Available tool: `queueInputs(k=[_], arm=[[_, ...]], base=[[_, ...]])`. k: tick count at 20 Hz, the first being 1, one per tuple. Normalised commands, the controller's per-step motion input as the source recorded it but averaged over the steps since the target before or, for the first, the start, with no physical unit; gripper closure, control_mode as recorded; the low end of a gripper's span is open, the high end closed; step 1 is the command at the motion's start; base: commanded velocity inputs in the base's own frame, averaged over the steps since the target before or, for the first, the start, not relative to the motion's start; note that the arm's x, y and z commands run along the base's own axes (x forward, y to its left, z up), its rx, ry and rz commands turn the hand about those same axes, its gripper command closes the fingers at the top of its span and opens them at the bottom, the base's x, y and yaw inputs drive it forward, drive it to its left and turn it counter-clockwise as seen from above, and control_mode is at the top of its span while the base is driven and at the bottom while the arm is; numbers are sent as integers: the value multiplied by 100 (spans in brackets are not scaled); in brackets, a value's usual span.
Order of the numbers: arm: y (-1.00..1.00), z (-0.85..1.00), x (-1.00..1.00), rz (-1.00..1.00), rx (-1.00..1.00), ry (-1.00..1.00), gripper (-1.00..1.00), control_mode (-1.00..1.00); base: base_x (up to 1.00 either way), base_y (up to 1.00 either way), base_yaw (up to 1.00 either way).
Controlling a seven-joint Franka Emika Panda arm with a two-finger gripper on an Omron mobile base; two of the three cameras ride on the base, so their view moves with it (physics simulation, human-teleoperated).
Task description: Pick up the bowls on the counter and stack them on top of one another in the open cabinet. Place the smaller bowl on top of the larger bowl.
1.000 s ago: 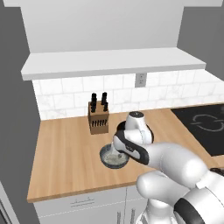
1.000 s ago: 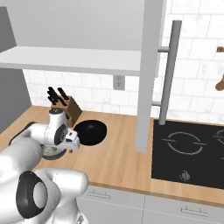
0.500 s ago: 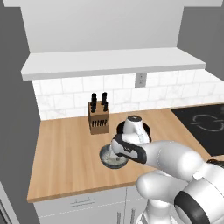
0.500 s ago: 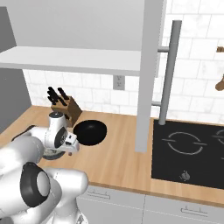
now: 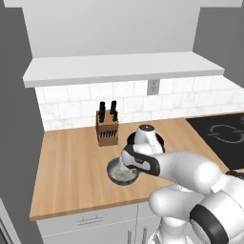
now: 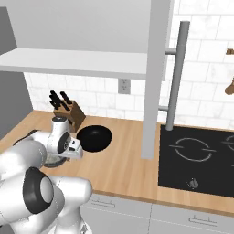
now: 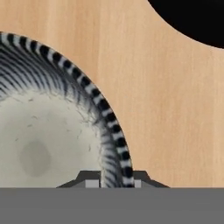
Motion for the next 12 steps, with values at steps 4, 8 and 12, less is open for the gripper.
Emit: queueInputs(k=[4,8,12], arm=[[0,11,0,0,0,-3,100,-100],[0,47,-8,-6,5,-12,100,-100],[-28,65,-4,-17,9,-10,100,-100]], base=[[0,0,0],[0,0,0],[0,0,0]])
